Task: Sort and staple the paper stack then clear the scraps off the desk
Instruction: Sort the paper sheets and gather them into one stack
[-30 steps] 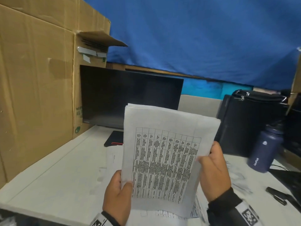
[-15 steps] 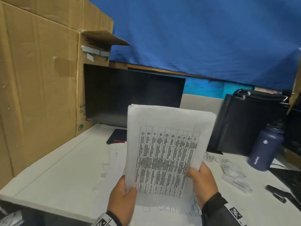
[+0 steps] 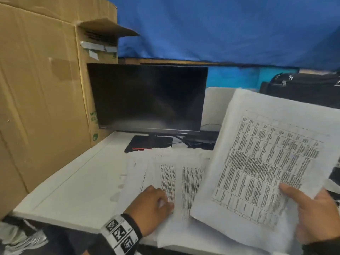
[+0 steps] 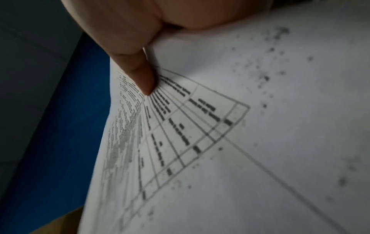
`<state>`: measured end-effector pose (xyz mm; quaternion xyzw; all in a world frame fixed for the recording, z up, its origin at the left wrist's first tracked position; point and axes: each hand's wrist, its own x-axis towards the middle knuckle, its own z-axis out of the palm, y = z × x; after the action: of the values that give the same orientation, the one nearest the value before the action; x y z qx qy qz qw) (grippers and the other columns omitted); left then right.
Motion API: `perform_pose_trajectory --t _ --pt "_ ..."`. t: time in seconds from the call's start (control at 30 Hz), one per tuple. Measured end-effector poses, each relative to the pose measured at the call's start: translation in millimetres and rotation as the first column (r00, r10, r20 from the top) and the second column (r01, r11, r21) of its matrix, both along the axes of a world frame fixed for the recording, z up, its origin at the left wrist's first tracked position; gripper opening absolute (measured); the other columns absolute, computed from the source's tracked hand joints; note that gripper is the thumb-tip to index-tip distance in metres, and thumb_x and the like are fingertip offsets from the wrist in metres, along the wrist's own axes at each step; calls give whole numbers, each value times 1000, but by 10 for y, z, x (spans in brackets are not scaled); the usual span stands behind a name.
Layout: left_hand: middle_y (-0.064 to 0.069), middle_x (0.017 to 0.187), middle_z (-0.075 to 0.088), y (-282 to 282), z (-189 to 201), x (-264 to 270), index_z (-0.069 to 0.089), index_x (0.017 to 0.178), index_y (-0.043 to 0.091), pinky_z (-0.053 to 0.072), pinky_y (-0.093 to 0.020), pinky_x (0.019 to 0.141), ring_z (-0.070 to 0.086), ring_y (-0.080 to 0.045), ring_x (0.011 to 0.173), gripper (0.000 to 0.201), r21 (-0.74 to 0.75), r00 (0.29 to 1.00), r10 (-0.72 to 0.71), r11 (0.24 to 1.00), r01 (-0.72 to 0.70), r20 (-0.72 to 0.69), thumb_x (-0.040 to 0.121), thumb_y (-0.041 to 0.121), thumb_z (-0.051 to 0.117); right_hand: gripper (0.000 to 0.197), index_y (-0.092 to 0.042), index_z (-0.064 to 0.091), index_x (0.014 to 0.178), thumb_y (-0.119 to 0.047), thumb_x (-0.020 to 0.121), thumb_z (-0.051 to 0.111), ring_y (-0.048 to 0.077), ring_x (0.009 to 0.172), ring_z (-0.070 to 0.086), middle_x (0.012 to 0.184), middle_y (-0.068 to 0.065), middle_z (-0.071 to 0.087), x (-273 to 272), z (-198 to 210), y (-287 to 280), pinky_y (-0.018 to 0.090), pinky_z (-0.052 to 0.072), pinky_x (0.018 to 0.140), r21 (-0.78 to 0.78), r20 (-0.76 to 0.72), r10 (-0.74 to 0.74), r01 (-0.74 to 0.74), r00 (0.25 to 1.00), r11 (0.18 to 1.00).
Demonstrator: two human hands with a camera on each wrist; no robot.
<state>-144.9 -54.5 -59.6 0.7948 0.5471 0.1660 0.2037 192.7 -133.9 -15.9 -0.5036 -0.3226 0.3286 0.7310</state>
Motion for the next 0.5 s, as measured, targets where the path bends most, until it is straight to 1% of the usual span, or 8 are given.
perform_pose_trajectory --t 0.03,0.1,0.2,0.23,0.3,0.37,0.43,0.5 --pt "10 94 52 69 28 -6 51 84 37 50 -28 81 55 -6 81 32 -27 992 50 998 -53 -114 88 68 47 92 -29 70 113 -49 27 94 28 109 67 116 -4 73 109 -53 -1 58 46 97 -18 4 -28 28 1000 999" --pt "3 112 55 190 75 30 50 114 28 51 -33 87 59 -15 96 58 -105 938 114 982 -156 -328 81 76 49 113 -28 69 116 -60 10 92 29 110 67 116 -4 73 295 -143 26 58 46 98 -39 -1 -52 52 999 998" --pt "-4 131 54 304 110 179 27 144 19 52 -38 92 60 -24 112 92 -144 879 105 971 -192 -466 76 68 64 117 -24 65 124 -59 16 93 27 111 66 118 -4 72 358 -195 56 55 45 98 -17 6 -97 97 995 995" --pt "-6 133 55 327 116 236 16 151 17 53 -38 94 60 -24 114 100 -170 889 106 965 -200 -445 78 60 68 105 -25 66 122 -56 26 93 26 111 66 118 -5 72 330 -191 58 55 45 99 -23 30 -105 106 994 994" --pt "-9 137 57 377 117 319 -10 156 12 52 -35 98 61 -24 117 114 -245 909 120 941 -232 -399 83 39 72 58 -30 67 111 -36 57 89 27 112 64 116 -6 71 312 -177 51 55 45 98 -53 64 -96 99 993 994" --pt "-10 135 57 397 158 379 -21 155 15 52 -35 98 62 -25 116 116 -287 903 118 924 -252 -412 85 26 71 37 -33 66 103 -18 73 80 27 111 64 113 -8 71 387 -229 66 55 45 99 -69 58 -114 117 992 991" --pt "-12 142 45 376 257 464 -1 157 21 51 -39 100 58 -29 120 95 -250 872 123 931 -267 -474 87 22 63 39 -35 67 104 -19 71 80 25 110 64 113 -9 71 445 -233 74 55 44 99 -55 41 -86 88 995 995" --pt "-12 145 33 376 331 563 30 148 15 47 -43 105 51 -30 126 59 -215 838 140 932 -291 -527 94 22 52 45 -37 68 106 -22 65 80 23 110 65 114 -11 72 467 -232 83 56 45 98 -22 25 -85 86 996 996"
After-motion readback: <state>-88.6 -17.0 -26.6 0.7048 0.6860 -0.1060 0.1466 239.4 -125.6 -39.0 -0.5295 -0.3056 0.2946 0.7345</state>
